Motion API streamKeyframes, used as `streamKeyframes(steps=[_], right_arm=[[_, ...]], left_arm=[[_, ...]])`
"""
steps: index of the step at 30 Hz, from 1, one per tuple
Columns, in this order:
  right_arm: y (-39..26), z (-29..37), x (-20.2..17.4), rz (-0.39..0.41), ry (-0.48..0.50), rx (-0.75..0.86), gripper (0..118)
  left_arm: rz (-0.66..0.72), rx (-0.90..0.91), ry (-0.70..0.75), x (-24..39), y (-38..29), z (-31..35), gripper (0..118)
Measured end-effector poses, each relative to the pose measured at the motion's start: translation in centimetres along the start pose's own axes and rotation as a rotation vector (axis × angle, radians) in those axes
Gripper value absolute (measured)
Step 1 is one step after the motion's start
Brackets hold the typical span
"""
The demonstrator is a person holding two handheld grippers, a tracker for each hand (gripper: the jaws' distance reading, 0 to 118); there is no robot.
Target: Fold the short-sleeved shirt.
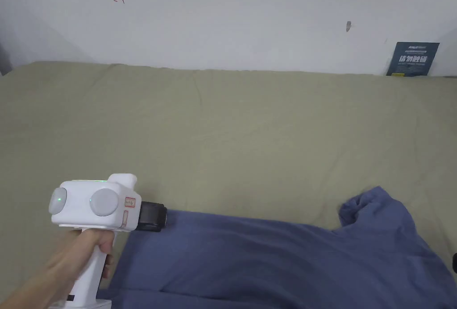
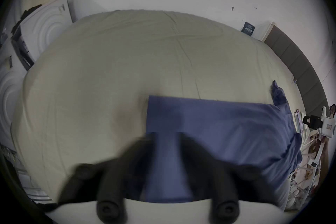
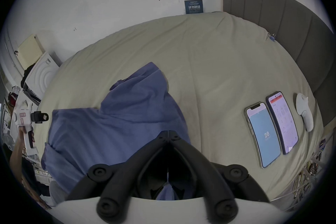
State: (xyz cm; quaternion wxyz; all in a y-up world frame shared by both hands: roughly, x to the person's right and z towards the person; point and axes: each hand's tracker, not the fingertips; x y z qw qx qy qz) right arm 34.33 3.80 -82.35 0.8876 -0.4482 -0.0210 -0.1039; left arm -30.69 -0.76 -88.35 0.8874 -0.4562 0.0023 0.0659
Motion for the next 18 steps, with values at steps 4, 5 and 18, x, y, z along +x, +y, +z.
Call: streamKeyframes(steps=[4,5,18], right_arm=[[0.2,-0.7,-0.5,0.019,-0.024,-0.015,0],[0.2,-1.1,-0.5,0.022,-0.025,-0.020,0],[2.4,-4.1,-1.0,0.074,0.003,-0.037,61]], left_arm=[[-0.001,-0.130,0.037,1.2,0.2,-0.9,114],[0.001,-0.134,0.037,1.4,0.1,-1.1,114],[0.002,-0.094,0.121,0.6,0.3,-0.7,0]])
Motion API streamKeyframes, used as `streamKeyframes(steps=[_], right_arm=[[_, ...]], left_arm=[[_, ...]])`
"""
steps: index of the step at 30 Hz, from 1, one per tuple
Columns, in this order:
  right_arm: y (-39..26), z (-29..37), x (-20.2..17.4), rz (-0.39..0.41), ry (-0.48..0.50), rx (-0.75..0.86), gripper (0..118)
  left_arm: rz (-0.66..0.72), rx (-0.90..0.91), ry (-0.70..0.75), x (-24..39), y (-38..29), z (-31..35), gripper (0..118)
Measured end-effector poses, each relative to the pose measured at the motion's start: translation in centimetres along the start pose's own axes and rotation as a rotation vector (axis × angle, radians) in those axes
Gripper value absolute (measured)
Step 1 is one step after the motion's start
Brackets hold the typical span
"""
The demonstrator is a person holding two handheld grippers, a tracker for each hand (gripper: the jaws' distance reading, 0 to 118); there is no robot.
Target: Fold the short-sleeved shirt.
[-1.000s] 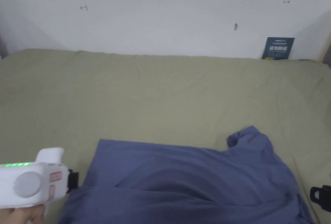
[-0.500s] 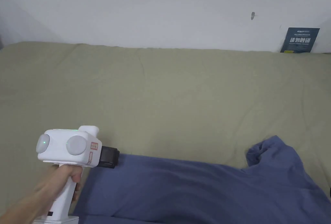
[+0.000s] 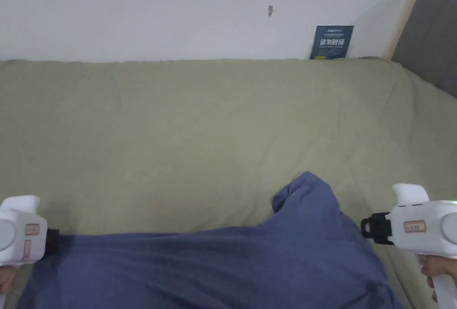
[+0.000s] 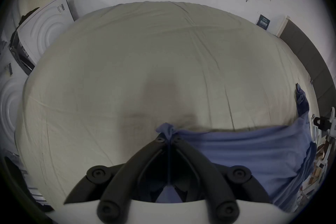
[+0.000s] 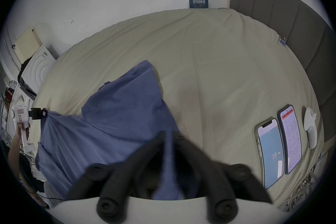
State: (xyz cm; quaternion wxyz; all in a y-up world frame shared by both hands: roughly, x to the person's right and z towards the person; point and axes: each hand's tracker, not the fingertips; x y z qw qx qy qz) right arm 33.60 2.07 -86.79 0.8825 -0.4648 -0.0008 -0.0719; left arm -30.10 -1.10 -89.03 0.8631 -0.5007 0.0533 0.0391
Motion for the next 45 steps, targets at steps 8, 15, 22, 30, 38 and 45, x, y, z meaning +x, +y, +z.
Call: streamKeyframes(steps=[8,15,22,30,38,45], right_arm=[[0.5,-4.9,-1.1,0.062,-0.018,-0.209,115],[1.4,-4.3,-0.4,0.122,0.019,-0.188,1],[1.7,0.5,-0.1,0.123,0.094,-0.082,1],[-1.1,9.8,-1.2,0.141,0.177,0.030,1],[-6.8,15.0,1.3,0.145,0.216,0.065,1],[-13.7,17.8,2.8,0.146,0.186,0.048,1]], left_arm=[[0.020,-0.017,-0.014,0.1,-0.8,0.4,0],[-0.025,-0.025,0.010,0.9,-0.1,-0.9,0],[0.028,0.009,-0.024,-0.3,-1.2,2.1,0],[0.069,0.104,-0.090,-3.1,-5.1,10.6,0],[0.059,0.151,-0.113,-3.5,-13.1,17.4,0],[0.036,0.138,-0.137,-4.3,-18.4,18.6,0]])
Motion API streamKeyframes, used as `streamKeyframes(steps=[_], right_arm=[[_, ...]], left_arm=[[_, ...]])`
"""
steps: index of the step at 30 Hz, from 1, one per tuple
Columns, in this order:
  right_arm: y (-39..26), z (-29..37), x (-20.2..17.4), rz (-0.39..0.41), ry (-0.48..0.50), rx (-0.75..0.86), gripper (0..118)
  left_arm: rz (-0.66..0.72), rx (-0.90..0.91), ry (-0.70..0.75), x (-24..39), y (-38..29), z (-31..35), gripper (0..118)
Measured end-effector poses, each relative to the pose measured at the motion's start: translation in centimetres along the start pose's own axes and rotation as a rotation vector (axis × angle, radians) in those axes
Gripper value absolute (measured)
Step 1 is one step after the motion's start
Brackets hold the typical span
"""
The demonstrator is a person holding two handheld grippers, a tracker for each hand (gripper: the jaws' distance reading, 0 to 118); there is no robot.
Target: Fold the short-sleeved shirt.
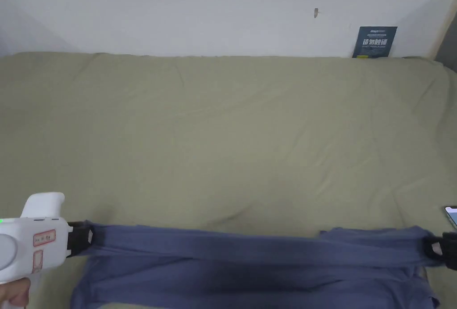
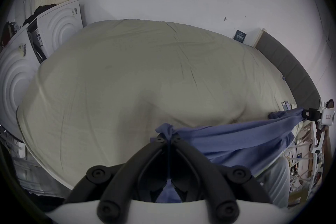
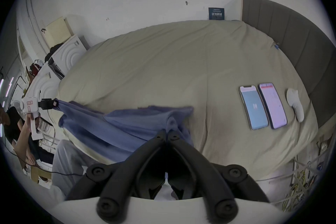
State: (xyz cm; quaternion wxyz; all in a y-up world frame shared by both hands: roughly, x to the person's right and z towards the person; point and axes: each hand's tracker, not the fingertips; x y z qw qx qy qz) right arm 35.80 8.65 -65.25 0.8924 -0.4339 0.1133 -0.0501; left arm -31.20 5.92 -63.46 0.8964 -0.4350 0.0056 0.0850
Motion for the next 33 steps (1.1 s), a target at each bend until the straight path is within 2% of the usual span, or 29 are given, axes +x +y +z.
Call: streamKeyframes(steps=[8,9,14,16,17,18,19,20,21,22,24,26,27,28,29,30,31,32,33], right_arm=[[-5.5,-2.8,-0.4,-0.042,0.003,-0.143,1],[-6.4,-3.8,1.7,-0.062,-0.009,-0.146,1],[-6.7,-4.5,2.0,-0.111,-0.021,-0.164,1],[-6.6,-4.5,1.9,-0.109,-0.028,-0.165,6],[-6.5,-4.4,1.5,-0.115,-0.034,-0.162,25],[-6.3,-4.2,1.3,-0.123,-0.043,-0.165,69],[-6.1,-4.1,1.0,-0.129,-0.083,-0.175,104],[-6.1,-3.9,0.7,-0.119,-0.094,-0.175,118],[-6.2,-3.9,0.9,-0.116,-0.107,-0.165,118],[-6.0,-3.0,0.7,-0.112,-0.115,-0.110,118],[-5.3,-1.9,-0.2,-0.110,-0.108,-0.127,118],[-4.3,-0.9,-2.3,-0.067,-0.137,-0.088,115],[-3.9,-0.4,-3.2,-0.055,-0.138,-0.056,105],[-3.9,0.1,-3.8,-0.059,-0.132,-0.015,89],[-3.9,0.5,-4.2,-0.062,-0.133,0.015,64],[-3.6,0.9,-5.2,-0.068,-0.134,0.050,46],[-3.4,1.1,-6.1,-0.074,-0.129,0.078,36],[-3.1,1.2,-7.0,-0.065,-0.132,0.092,36],[-2.9,1.1,-8.1,-0.041,-0.155,0.121,0]], left_arm=[[0.002,-0.095,0.006,-0.6,-5.6,-1.7,0],[0.014,-0.113,-0.001,-0.7,-5.9,-2.1,0],[0.038,-0.124,0.003,-0.9,-6.4,-2.2,0],[0.033,-0.124,0.004,-1.5,-6.2,-2.4,3],[0.031,-0.126,0.000,-1.5,-6.1,-2.4,19],[0.025,-0.129,0.000,-1.4,-6.0,-2.2,76],[0.023,-0.134,-0.001,-1.4,-5.9,-2.0,118],[0.001,-0.179,0.035,-1.4,-5.9,-2.1,117],[-0.020,-0.130,0.043,-1.6,-5.8,-1.2,114],[-0.093,-0.171,0.042,-1.6,-5.5,-0.2,114],[-0.045,-0.140,0.068,-1.4,-5.8,0.9,114],[-0.010,-0.114,0.047,-2.2,-5.2,2.2,114],[0.009,-0.089,0.050,-2.6,-4.8,2.9,110],[0.042,-0.066,0.048,-3.3,-4.8,3.1,96],[0.063,-0.062,0.017,-3.8,-4.5,3.4,63],[0.089,-0.050,-0.020,-4.3,-4.3,3.8,8],[0.126,-0.053,-0.039,-4.7,-4.0,3.8,0],[0.158,-0.069,-0.019,-6.0,-3.6,2.6,0],[0.182,-0.082,0.014,-6.3,-3.5,2.3,0]])
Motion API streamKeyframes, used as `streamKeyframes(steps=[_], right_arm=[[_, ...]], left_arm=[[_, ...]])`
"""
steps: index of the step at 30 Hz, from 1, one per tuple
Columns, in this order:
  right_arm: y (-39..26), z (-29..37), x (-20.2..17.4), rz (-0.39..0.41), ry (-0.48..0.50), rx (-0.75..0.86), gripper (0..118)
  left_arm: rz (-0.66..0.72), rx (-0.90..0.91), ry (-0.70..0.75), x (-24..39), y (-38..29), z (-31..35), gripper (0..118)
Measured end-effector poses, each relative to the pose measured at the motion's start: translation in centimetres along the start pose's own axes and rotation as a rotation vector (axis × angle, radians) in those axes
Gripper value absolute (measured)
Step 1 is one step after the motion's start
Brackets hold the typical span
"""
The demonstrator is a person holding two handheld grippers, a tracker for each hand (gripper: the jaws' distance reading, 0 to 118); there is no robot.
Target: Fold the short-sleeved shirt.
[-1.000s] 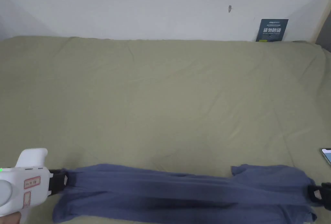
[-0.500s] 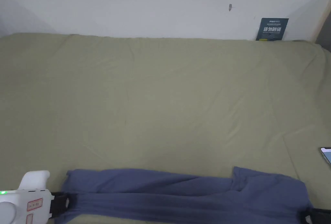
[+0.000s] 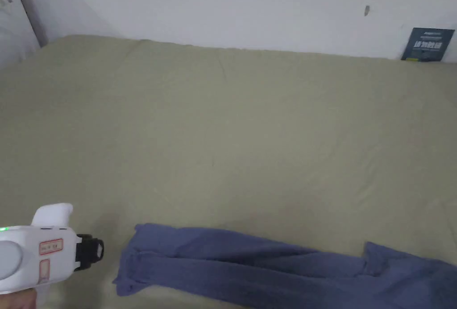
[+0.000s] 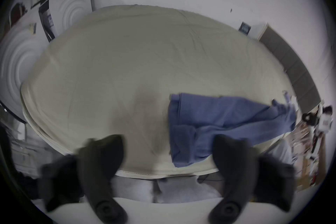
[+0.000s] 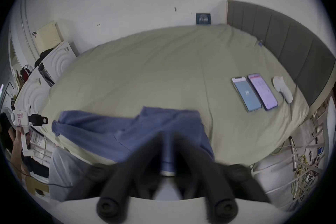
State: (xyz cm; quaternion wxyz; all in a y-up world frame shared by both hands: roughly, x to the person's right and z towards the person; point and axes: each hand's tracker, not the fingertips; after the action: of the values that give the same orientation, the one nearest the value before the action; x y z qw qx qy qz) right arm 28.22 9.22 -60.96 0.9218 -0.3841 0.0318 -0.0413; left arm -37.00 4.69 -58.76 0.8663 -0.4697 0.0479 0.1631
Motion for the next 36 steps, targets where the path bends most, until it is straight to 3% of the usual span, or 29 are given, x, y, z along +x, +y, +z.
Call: streamKeyframes(steps=[5,10,11,12,13,14,15,16,18,19,22,25,29,30,31,32,33,35,36], right_arm=[[-0.2,0.3,-3.6,0.023,0.013,0.020,0],[-1.2,0.1,-5.6,-0.028,0.065,0.013,0],[-1.4,0.0,-5.9,-0.028,0.071,0.011,0],[-1.7,-0.2,-6.0,-0.030,0.075,0.007,0],[-1.8,-0.3,-6.1,-0.038,0.082,-0.002,0],[-1.9,-0.3,-6.2,-0.051,0.098,-0.009,0],[-1.9,-0.4,-6.3,-0.059,0.113,-0.017,0],[-2.0,-0.2,-6.6,-0.062,0.123,-0.026,0],[-2.0,-0.3,-6.7,-0.074,0.129,-0.032,0],[-1.9,-0.4,-6.7,-0.087,0.137,-0.037,0],[-1.6,-0.2,-7.2,-0.101,0.143,-0.038,0],[-1.2,0.0,-7.1,-0.113,0.146,-0.033,0],[-1.1,0.1,-7.3,-0.134,0.152,-0.025,0],[-1.1,0.0,-7.4,-0.135,0.155,-0.027,0],[-1.2,-0.1,-7.5,-0.139,0.156,-0.030,0],[-1.5,0.1,-7.8,-0.141,0.165,-0.033,0],[-1.6,0.1,-7.9,-0.146,0.180,-0.039,0],[-1.7,0.1,-8.0,-0.152,0.183,-0.040,0],[-1.8,0.3,-8.1,-0.152,0.183,-0.038,0]], left_arm=[[0.040,-0.054,-0.147,-1.3,0.7,-3.0,0],[0.092,-0.121,-0.303,-2.2,1.5,-4.6,4],[0.104,-0.154,-0.354,-2.7,1.9,-4.9,22],[0.111,-0.197,-0.452,-2.9,2.0,-5.5,87],[0.101,-0.237,-0.507,-3.0,2.1,-6.1,118],[0.093,-0.278,-0.521,-2.6,1.9,-7.0,116],[-0.012,-0.235,-0.537,-2.1,1.9,-6.7,115],[0.083,-0.270,-0.522,-1.9,2.0,-7.2,115],[0.103,-0.261,-0.528,-1.7,2.3,-8.7,115],[0.110,-0.274,-0.549,-4.9,3.4,-9.6,115],[0.153,-0.288,-0.668,-6.6,4.4,-11.5,115],[0.216,-0.373,-0.822,-3.9,3.4,-13.0,115],[0.221,-0.369,-0.826,-1.9,2.4,-14.1,114],[0.243,-0.366,-0.840,-1.8,2.3,-14.0,104],[0.248,-0.352,-0.826,-1.7,2.9,-14.3,69],[0.239,-0.336,-0.760,-1.6,2.8,-14.7,7],[0.195,-0.372,-0.606,-1.2,2.1,-15.3,5],[0.241,-0.368,-0.755,-0.7,1.4,-15.1,5],[0.271,-0.325,-0.712,-0.6,1.6,-14.6,5]])
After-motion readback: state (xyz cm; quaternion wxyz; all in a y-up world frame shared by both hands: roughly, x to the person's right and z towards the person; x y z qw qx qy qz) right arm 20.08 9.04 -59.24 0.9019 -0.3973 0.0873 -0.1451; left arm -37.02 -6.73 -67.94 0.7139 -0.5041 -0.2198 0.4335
